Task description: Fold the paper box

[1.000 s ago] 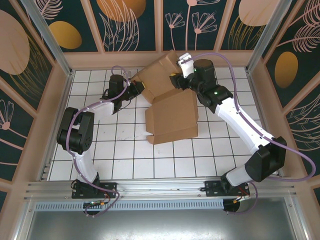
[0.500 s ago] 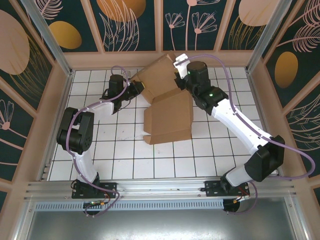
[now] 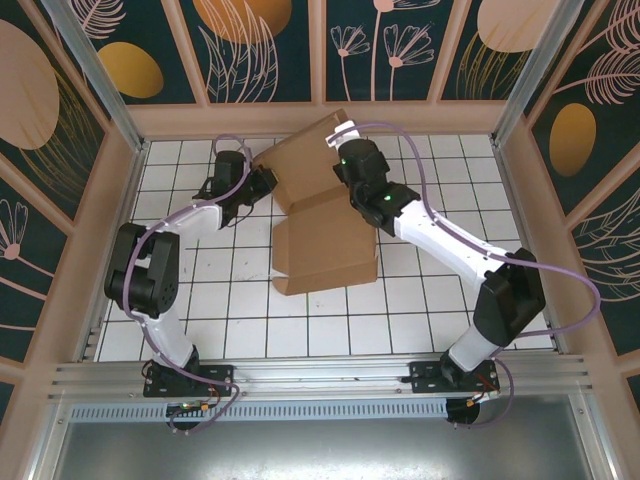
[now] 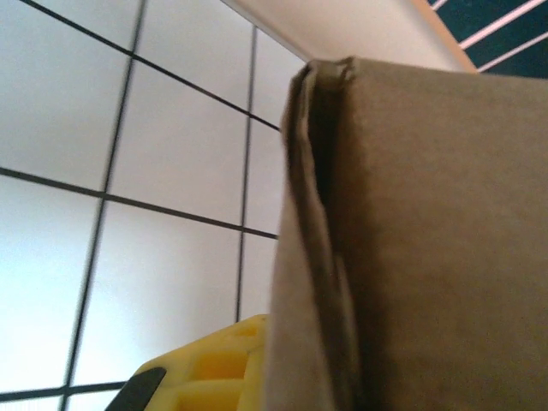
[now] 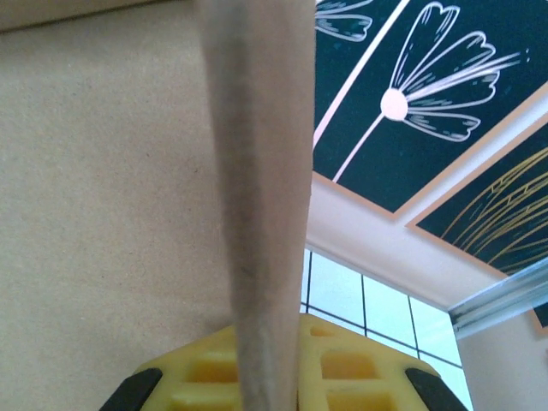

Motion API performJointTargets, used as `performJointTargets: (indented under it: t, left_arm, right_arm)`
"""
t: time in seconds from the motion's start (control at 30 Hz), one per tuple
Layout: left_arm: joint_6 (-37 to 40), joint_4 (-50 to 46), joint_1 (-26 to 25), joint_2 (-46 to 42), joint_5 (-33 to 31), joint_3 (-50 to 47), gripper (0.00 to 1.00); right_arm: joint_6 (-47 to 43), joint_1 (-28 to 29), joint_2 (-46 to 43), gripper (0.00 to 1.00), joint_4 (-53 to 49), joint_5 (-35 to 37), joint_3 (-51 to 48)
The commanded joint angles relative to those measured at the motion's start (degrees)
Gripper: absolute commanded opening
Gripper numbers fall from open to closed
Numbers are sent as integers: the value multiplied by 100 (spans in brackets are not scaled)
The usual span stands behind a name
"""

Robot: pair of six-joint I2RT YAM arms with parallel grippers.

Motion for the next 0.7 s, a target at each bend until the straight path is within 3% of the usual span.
performJointTargets:
  t: [0.0, 0.47, 0.53, 0.67]
  left_arm:
    - [168, -289, -67, -709, -404, -34, 0]
    - [320, -945, -71, -1015, -597, -42, 0]
    - [366, -969, -60, -1002, -629, -7, 0]
    - [536, -1148, -65, -968, -793, 86, 0]
  right_arm:
    - [492, 176, 249, 0, 239, 323, -429]
    - [-574, 248, 1169, 0, 2206, 1383, -1113]
    - [-435, 247, 1100, 0, 2146, 1165, -1100]
    - [475, 153, 678, 2, 1608, 45, -1032]
